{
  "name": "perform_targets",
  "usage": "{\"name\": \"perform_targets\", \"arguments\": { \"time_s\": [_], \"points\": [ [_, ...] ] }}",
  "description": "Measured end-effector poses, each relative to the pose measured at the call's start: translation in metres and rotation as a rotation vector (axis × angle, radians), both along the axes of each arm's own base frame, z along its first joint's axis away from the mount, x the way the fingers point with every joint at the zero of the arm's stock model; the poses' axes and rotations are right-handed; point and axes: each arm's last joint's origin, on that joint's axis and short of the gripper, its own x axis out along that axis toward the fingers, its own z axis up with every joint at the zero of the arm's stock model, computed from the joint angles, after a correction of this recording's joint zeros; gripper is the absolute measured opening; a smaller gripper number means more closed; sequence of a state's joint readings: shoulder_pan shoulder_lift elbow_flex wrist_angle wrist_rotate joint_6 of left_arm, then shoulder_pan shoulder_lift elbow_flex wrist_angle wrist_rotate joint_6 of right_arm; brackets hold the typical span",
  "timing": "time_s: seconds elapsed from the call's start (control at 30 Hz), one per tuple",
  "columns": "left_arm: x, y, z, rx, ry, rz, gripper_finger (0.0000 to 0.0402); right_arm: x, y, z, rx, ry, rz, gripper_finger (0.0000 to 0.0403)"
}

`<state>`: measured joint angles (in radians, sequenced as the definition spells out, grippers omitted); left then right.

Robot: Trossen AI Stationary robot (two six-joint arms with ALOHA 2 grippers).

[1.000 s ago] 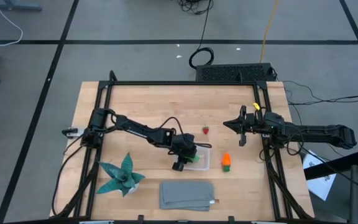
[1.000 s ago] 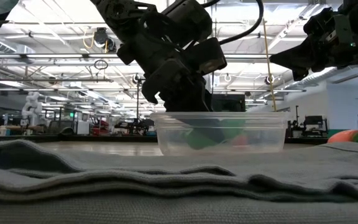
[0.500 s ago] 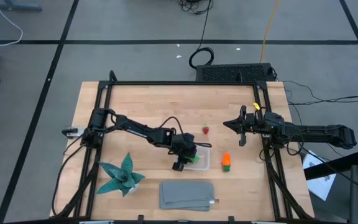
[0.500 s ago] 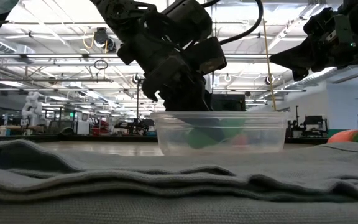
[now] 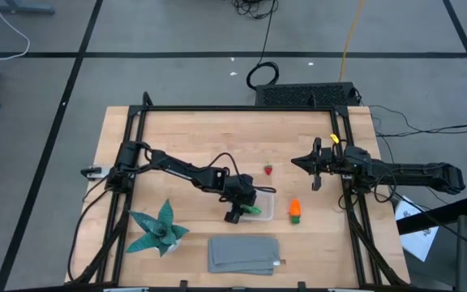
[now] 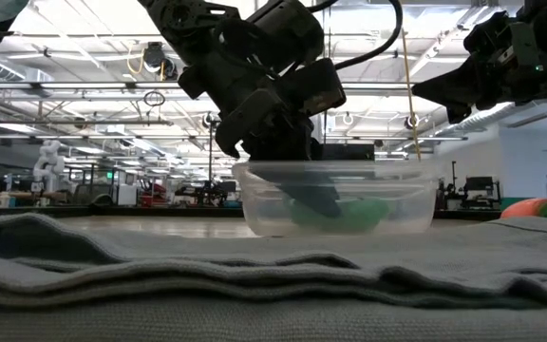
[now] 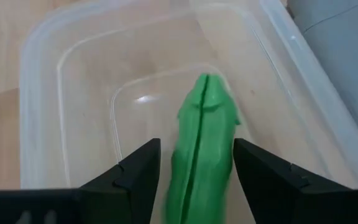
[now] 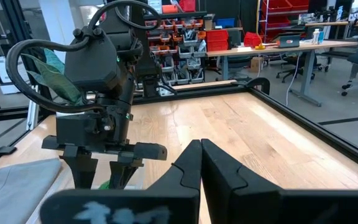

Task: Pick and placing Produce into tupperware
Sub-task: Put the orange carrot into the transparent bin

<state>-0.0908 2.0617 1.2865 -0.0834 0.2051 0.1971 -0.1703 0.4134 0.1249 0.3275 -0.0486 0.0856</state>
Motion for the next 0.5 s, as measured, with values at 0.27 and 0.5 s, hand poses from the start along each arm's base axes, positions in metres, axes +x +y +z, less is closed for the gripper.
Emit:
{"name": "perform_targets", "arguments": {
  "time_s": [0.27,0.5],
  "points": [
    [0.007,-0.009,0.021,0.079,0.000,-0.017,0.0204,0.000,0.000,0.000,0.000,0.000,0.000,0.0000],
    [0.011,-0.016,0.047,0.185,0.015,-0.024,0.0193,0.000,0.000,0.000,0.004,0.000,0.000,0.0000]
  ]
}}
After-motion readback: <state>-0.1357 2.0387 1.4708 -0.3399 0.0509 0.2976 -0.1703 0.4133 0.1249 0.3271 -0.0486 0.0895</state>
